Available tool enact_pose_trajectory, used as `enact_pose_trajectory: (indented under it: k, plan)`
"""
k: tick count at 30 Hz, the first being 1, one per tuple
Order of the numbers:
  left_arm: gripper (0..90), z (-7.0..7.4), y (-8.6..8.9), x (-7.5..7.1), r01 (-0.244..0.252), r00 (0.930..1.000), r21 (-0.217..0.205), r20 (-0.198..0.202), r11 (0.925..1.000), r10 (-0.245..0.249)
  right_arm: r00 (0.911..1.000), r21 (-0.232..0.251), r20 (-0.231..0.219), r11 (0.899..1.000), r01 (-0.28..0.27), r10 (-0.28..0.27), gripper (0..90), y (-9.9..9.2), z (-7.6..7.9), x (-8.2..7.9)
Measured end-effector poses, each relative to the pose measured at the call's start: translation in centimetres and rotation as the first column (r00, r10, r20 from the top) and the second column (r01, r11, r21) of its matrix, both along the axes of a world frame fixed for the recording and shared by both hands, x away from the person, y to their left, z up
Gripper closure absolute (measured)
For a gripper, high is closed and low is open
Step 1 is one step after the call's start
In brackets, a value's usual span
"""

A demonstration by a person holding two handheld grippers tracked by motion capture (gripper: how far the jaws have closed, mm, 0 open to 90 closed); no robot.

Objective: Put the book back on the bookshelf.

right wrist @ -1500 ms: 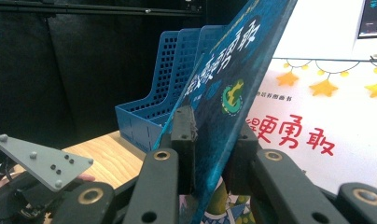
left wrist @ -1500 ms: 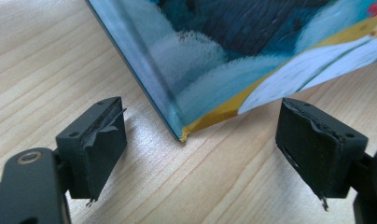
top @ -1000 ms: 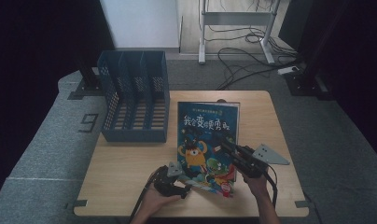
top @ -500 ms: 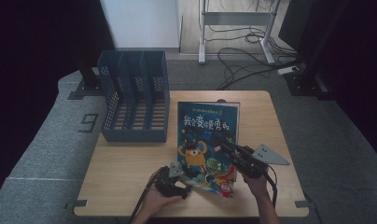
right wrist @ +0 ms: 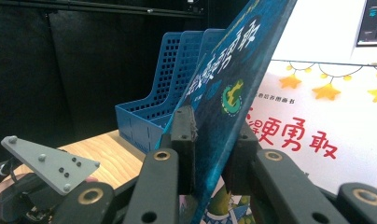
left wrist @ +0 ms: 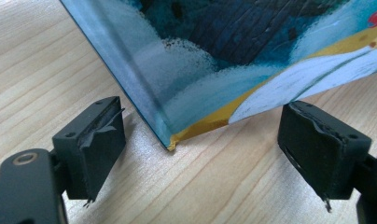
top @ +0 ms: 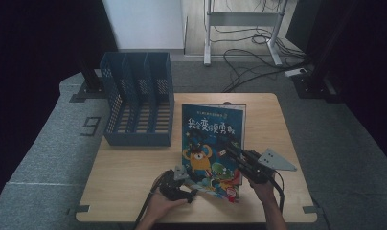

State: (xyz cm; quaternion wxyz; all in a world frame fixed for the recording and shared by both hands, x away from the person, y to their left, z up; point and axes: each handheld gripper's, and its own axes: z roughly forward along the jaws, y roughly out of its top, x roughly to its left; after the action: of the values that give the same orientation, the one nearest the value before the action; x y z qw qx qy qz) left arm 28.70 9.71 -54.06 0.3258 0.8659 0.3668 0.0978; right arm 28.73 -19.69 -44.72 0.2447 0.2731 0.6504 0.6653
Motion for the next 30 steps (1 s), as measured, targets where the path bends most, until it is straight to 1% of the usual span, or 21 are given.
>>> enact_pose_trajectory:
  k: [3, 7, 12, 16, 22, 28, 30]
  plan:
    - [14.9, 0.0, 0.0, 0.2, -0.008, 1.0, 0.004, 0.001, 1.0, 0.008, 1.0, -0.002, 0.001, 1.0, -0.001, 0.001, 76.2, 0.0, 0.1, 0.0]
    - [14.9, 0.0, 0.1, 0.7, -0.016, 0.9998, -0.005, -0.009, 0.9999, 0.015, 1.0, -0.004, -0.001, 1.0, 0.002, -0.002, 76.5, -0.1, 0.1, 0.0]
    - [14.9, 0.2, -0.2, 1.6, -0.029, 0.9995, 0.02, -0.015, 0.9994, 0.029, 1.0, -0.005, 0.001, 1.0, 0.002, -0.002, 77.4, 0.0, 0.1, 0.1]
    - [14.9, 0.1, -0.4, 2.2, -0.046, 0.9989, 0.033, -0.005, 0.9984, 0.046, 1.0, -0.005, 0.003, 1.0, 0.0, 0.0, 78.5, 0.0, 0.1, 0.0]
    - [14.9, 0.0, -0.4, 2.2, -0.052, 0.9986, 0.035, 0.008, 0.9981, 0.051, 0.9999, 0.006, -0.008, 1.0, -0.008, 0.008, 78.9, -0.1, -0.1, 0.1]
    - [16.6, 0.0, -0.2, 1.9, -0.052, 0.9986, 0.016, 0.01, 0.9985, 0.052, 0.9999, 0.016, -0.014, 1.0, -0.009, 0.01, 79.0, -0.3, -0.3, 0.2]
    - [16.6, 0.0, -0.2, 1.8, -0.045, 0.9989, 0.019, 0.011, 0.9988, 0.045, 0.9998, 0.022, -0.018, 1.0, -0.012, 0.012, 79.1, -0.4, -0.3, 0.3]
